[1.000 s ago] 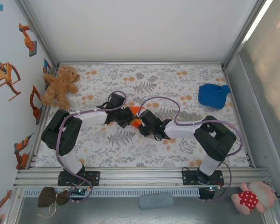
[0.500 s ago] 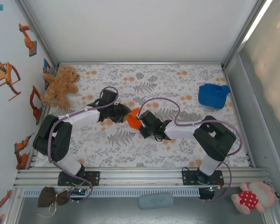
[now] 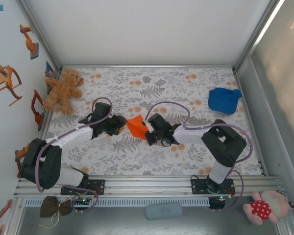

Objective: Fold a paper plane with a square sheet of paper (pick it up from the middle)
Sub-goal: Fourth fold the wing at the center of the table.

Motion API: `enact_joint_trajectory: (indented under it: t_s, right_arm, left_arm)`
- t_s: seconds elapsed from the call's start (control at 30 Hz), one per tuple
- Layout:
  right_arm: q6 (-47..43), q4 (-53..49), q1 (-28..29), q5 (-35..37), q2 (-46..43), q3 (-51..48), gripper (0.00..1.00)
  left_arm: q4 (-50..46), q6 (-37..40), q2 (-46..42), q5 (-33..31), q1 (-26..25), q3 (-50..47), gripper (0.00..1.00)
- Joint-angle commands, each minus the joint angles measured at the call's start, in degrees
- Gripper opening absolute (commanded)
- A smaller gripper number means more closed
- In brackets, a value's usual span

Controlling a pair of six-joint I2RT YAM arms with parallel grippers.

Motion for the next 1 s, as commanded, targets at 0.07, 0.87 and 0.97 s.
enact_joint_trajectory:
  t_s: [0.07, 0.87, 0.97]
  right_arm:
    - [2.95, -3.94, -0.43, -8.0, 3.67, 5.22, 0.0]
    - [-0.42, -7.44, -0.61, -4.36, 2.63, 9.71, 0.02]
    - [-2.44, -7.23, -0.37, -2.81, 2.22, 9.54, 0.09]
  left_arm:
    - [7.87, 1.43, -4.27, -2.55, -2.07, -6.03, 0.38]
    - [19.4, 2.13, 12.61, 0.59, -4.18, -4.59, 0.13]
    - [18.01, 2.13, 14.07, 0.18, -4.22, -4.17, 0.11]
